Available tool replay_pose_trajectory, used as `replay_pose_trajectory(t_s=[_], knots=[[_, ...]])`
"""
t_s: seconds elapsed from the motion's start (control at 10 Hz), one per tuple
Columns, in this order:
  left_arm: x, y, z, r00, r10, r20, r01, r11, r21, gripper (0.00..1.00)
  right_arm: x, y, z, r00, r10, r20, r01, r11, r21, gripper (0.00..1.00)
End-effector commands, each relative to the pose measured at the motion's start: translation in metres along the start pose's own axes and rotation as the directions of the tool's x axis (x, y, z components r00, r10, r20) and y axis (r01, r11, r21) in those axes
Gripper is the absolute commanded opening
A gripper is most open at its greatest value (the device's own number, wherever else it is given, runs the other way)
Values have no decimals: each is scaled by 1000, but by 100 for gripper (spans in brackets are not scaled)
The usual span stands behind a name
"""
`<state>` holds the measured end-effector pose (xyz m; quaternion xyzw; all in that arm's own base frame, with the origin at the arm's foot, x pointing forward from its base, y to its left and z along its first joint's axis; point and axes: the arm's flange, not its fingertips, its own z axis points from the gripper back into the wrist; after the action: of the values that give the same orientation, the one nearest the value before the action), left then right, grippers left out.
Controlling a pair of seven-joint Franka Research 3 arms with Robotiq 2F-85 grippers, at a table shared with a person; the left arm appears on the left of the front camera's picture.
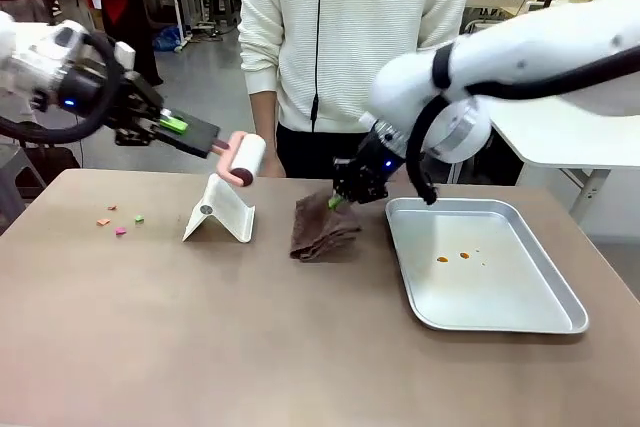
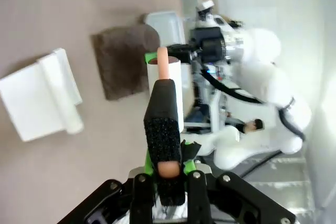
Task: Clean the surface of the table.
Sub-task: Hold the Lint Roller with your left hand and the towel with your right hand.
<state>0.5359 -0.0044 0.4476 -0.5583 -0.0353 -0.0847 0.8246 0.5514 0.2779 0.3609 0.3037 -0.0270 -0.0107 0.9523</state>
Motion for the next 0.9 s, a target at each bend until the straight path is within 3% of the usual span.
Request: replay_pose_trajectory(t_s=[0.0,0.3,0.4,0.6,0.8], knots=[[-35,0,36,999,-20,35,26,986,-163,19,-37,-33,43,999,10,-39,1,966,260,0],[-110,3,102,976,-6,216,56,972,-230,19,-98,-58,101,998,57,-19,-42,891,452,0],[-136,8,116,975,-34,218,86,968,-234,19,-130,-71,121,996,85,26,-86,846,526,0],[-174,31,161,974,0,227,67,956,-285,19,-190,-116,158,982,-25,188,-91,808,582,0],[-188,48,210,979,63,192,-24,979,-202,19,-230,-165,189,941,-202,273,-17,775,631,0]])
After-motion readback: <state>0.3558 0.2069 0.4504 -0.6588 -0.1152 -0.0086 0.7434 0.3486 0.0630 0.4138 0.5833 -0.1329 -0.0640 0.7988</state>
